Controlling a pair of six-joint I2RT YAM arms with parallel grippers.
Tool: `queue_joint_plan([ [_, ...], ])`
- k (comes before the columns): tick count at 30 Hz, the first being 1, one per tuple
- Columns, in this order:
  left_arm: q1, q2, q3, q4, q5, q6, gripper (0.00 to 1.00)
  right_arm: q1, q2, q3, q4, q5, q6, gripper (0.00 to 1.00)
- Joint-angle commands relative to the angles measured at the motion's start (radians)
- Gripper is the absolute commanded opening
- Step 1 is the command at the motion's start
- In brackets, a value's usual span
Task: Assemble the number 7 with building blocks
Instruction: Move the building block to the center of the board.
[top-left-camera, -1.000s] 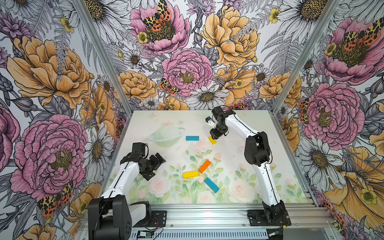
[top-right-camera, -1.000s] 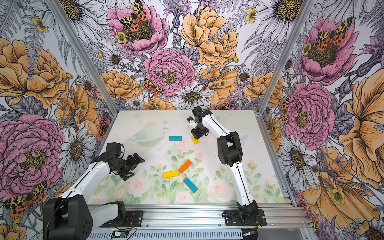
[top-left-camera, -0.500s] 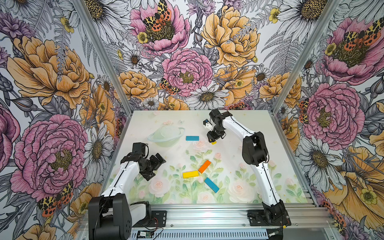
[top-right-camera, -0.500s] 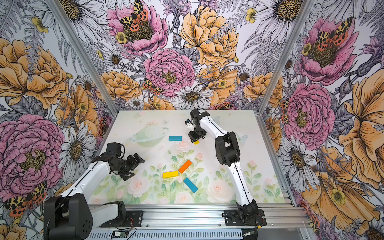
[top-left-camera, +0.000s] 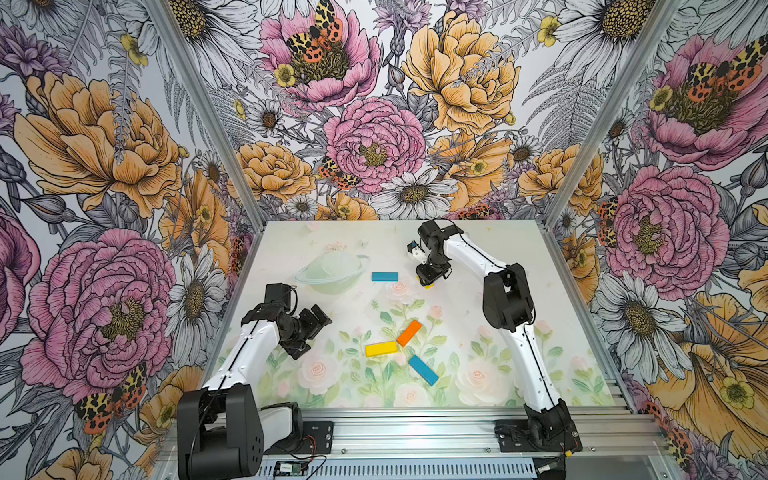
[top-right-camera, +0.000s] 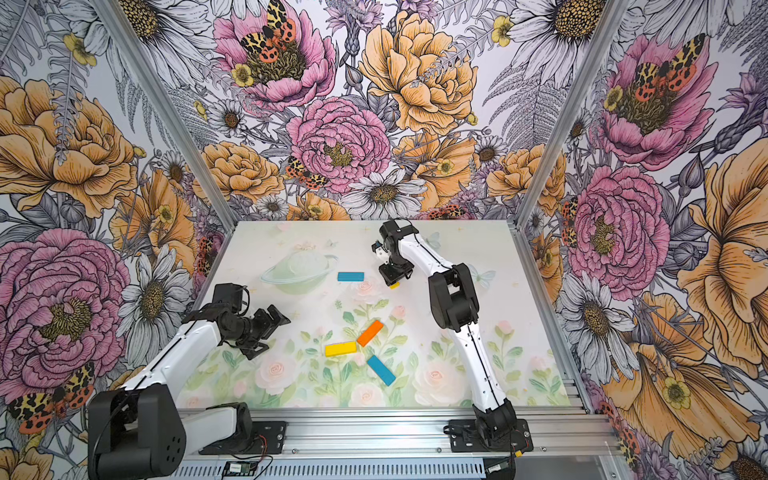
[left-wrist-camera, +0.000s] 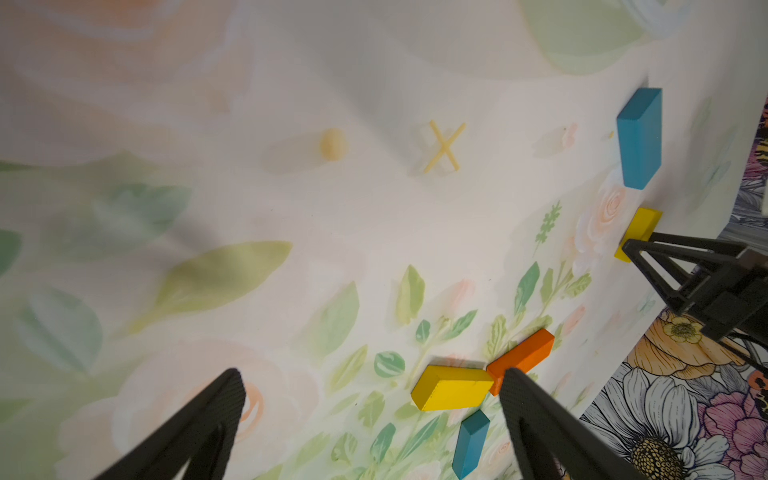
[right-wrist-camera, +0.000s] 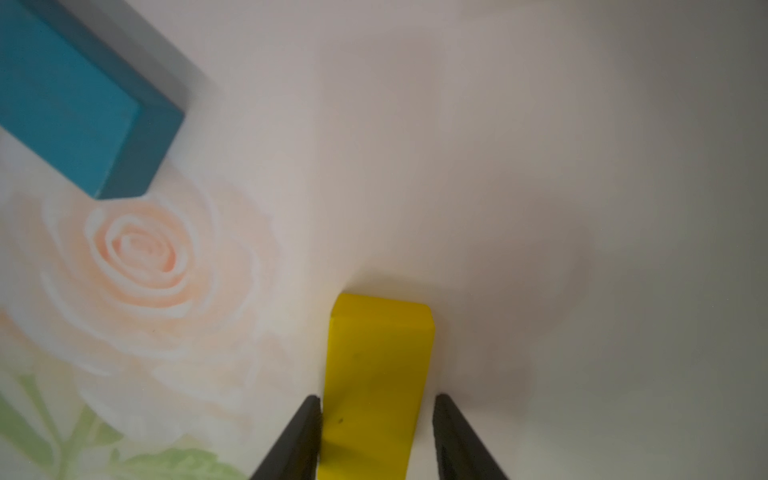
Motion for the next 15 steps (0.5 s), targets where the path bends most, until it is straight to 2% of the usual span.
queue_joint_plan([
  [1, 0.014, 0.008, 0.033, 0.021, 0.008, 0.020, 0.99, 0.021, 0.026, 0.028, 0.000, -0.006, -0.011, 0.43],
  [10, 0.014, 0.030, 0.048, 0.023, 0.008, 0.034, 0.99, 0.080, -0.010, -0.031, -0.001, 0.010, -0.089, 0.25],
  [15, 0.014, 0.032, 0.049, 0.025, 0.008, 0.038, 0.99, 0.104, -0.053, -0.103, -0.001, 0.018, -0.138, 0.24],
])
